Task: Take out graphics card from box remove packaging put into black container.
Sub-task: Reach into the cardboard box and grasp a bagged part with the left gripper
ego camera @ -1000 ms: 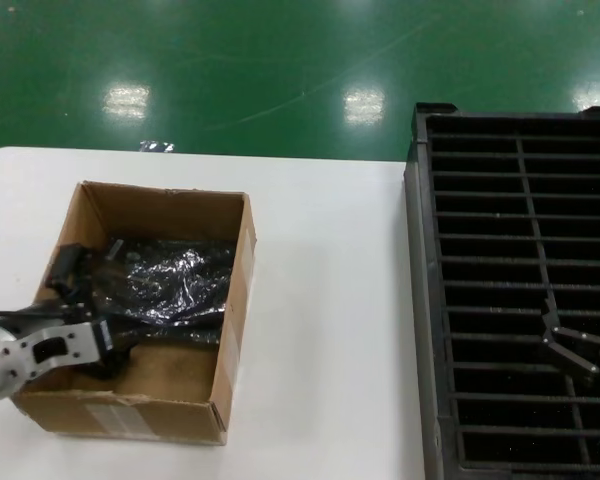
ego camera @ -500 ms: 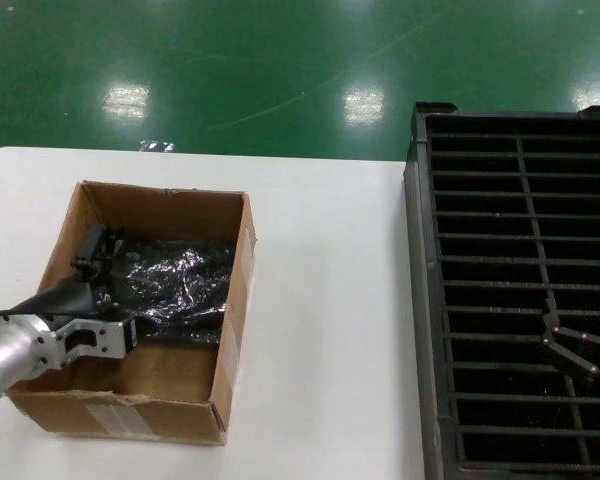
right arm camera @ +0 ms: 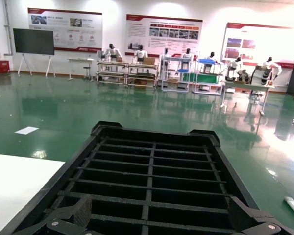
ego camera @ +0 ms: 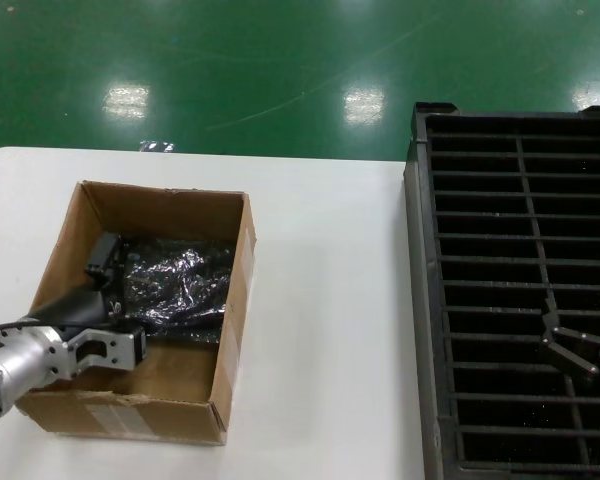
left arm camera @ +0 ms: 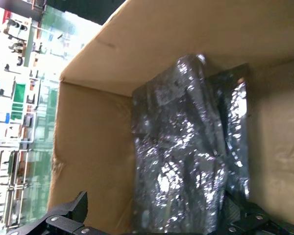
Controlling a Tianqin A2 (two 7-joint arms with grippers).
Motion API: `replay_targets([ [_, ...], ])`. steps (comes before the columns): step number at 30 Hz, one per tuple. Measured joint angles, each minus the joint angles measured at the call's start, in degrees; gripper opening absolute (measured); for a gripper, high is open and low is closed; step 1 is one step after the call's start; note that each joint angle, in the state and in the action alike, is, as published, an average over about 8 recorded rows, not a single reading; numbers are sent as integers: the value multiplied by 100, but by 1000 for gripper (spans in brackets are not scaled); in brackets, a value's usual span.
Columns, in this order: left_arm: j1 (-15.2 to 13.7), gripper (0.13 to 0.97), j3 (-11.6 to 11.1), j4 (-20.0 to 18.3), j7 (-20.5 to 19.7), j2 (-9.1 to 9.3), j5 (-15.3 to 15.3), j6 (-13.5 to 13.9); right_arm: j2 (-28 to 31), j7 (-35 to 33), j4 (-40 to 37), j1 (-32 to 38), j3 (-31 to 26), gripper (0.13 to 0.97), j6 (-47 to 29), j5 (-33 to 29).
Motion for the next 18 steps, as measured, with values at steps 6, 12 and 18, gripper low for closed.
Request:
replay_targets([
  [6, -3, 898, -83, 90, 232, 94, -71, 12, 0, 0, 0, 0, 0, 966, 0, 0],
  [12, -86, 823, -277, 300, 642, 235, -227, 4, 0, 0, 0, 0, 0, 966, 0, 0],
  [18, -109, 756, -511, 412, 1106, 364, -408, 22, 0, 0, 0, 0, 0, 966, 0, 0],
])
